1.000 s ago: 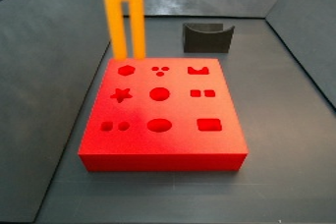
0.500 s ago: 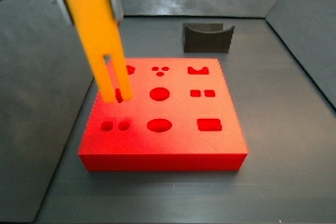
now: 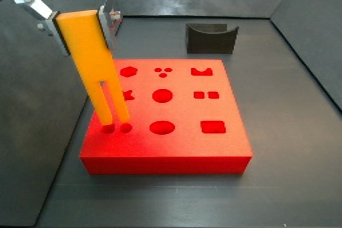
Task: Pick up the square-circle object. Move up. Move to above the board. Insert the square-circle object.
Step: Insert the square-circle object.
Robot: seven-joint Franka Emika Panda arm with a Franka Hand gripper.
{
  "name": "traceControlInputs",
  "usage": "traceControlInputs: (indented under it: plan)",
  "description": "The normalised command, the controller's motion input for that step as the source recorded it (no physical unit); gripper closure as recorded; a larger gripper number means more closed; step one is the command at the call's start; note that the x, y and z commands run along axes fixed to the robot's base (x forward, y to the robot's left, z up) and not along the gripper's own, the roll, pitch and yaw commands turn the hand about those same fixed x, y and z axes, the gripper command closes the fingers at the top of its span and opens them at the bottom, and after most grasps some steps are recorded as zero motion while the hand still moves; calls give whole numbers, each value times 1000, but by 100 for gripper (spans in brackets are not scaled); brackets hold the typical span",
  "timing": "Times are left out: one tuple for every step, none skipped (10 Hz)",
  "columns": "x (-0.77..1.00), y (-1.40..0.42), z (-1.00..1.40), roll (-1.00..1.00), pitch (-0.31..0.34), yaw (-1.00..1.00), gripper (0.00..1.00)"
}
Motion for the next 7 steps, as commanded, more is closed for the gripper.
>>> traceControlInputs:
  plan:
    - [0,-220,-274,367,20,197,100]
    - [106,-180,-286,387,44,194,100]
    - [217,-189,-217,334,90,129,100]
    - [111,-146,-120,180,43,0,100]
    - [100,-63,-54,81,21,-80,100]
    - [97,-23,-69,77,30,-126,100]
    - [23,0,-100,99,39,-166,100]
